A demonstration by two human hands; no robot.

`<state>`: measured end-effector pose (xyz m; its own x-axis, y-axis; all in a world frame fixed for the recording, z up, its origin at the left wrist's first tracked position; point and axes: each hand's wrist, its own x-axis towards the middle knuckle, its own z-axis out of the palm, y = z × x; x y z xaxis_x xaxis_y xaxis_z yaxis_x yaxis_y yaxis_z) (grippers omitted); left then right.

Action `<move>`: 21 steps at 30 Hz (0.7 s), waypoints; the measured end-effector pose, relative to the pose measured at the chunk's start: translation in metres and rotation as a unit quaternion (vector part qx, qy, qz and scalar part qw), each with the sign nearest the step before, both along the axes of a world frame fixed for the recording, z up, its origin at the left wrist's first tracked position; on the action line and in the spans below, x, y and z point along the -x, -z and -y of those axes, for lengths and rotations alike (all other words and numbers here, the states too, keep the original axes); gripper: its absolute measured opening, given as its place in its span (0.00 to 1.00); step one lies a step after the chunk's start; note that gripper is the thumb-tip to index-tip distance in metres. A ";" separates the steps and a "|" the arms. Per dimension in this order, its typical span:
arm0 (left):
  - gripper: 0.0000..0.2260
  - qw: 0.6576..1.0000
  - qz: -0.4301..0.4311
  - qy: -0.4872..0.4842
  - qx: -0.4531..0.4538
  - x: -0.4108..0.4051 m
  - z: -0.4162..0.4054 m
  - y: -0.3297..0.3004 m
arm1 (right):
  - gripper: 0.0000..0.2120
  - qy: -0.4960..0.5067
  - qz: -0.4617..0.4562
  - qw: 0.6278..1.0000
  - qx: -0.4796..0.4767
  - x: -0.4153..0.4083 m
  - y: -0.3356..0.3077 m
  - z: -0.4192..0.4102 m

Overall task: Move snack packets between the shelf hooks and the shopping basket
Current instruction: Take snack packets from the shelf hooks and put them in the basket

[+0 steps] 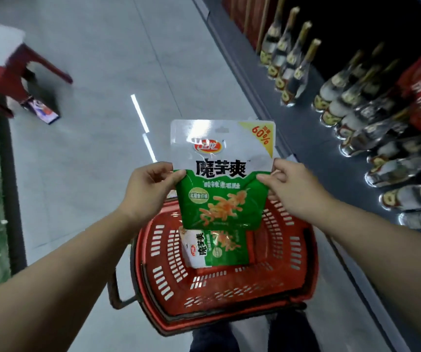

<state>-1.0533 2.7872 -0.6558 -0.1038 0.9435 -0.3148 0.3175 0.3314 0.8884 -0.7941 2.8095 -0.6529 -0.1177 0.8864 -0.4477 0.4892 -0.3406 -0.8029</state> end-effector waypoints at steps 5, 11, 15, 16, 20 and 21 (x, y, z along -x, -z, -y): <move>0.11 0.998 0.014 0.008 -0.061 -0.013 -0.032 -0.097 | 0.17 0.019 -0.013 0.997 -0.069 -0.012 -0.101 -0.009; 0.04 0.987 0.025 0.061 -0.144 -0.045 -0.060 -0.242 | 0.05 0.071 -0.001 0.984 -0.163 -0.048 -0.246 -0.006; 0.03 0.968 0.040 0.127 -0.212 -0.080 -0.070 -0.357 | 0.12 0.111 0.022 0.967 -0.230 -0.080 -0.358 0.010; 0.02 0.962 0.040 0.140 -0.232 -0.090 -0.070 -0.384 | 0.11 0.120 0.022 0.961 -0.248 -0.088 -0.384 0.018; 0.02 0.941 0.060 0.182 -0.280 -0.133 -0.062 -0.478 | 0.09 0.174 0.049 0.940 -0.289 -0.123 -0.478 0.056; 0.03 0.935 0.067 0.192 -0.290 -0.146 -0.058 -0.498 | 0.07 0.184 0.055 0.934 -0.300 -0.133 -0.500 0.066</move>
<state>-0.9074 2.8457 -0.1578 0.2820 0.9189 0.2759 0.1871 -0.3347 0.9236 -0.6608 2.7434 -0.1527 0.2629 0.9530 0.1504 0.5184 -0.0080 -0.8551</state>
